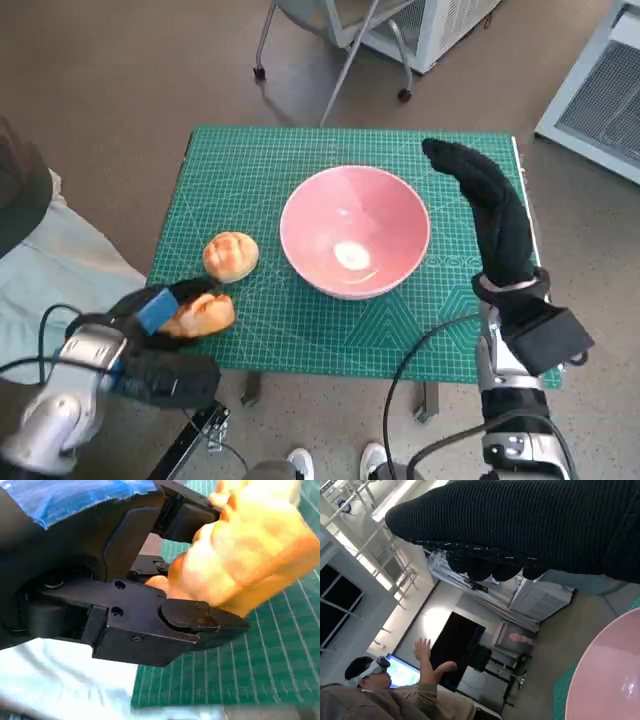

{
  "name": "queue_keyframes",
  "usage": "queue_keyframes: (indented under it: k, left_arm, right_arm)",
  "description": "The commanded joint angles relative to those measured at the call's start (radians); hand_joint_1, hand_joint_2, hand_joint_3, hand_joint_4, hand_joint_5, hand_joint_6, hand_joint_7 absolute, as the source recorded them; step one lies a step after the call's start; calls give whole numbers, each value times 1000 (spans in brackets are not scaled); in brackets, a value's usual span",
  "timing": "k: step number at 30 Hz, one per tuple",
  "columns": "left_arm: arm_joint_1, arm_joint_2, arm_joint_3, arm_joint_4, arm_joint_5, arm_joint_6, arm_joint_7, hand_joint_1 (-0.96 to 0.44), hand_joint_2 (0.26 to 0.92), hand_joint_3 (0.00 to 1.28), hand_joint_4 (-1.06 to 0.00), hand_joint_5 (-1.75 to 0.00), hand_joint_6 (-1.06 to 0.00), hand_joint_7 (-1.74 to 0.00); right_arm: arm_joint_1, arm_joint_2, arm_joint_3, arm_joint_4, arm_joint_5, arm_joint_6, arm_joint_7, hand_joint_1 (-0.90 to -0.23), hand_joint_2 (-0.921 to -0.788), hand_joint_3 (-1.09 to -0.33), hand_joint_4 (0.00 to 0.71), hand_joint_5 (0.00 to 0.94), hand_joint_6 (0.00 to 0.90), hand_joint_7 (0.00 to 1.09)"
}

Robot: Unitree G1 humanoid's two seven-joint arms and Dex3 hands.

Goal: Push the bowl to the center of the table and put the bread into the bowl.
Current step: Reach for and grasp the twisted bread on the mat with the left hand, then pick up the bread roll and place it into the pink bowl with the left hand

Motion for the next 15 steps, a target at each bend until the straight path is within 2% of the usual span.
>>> queue_keyframes:
  k: [1,6,11,15]
  left_arm:
    - [9,33,-28,36,-19,-70,7,15,919,208,-594,-1298,-445,-1214]
    - [6,63,22,-48,-83,-85,-35,4,920,157,-637,-1249,-484,-1261]
    - [6,70,95,-147,-152,-68,-70,2,920,114,-671,-1193,-540,-1239]
    - [-2,70,164,-222,-223,-65,-89,2,911,64,-741,-1082,-619,-1204]
  right_arm:
    - [16,-3,-1,3,4,8,8,-563,-921,-892,247,235,-1,885]
    - [20,-5,-3,0,5,7,7,-560,-921,-892,241,248,-1,882]
    - [19,-6,-6,10,8,2,9,-556,-921,-893,234,262,-1,880]
    - [20,-4,-5,9,9,3,8,-553,-921,-895,229,272,-1,881]
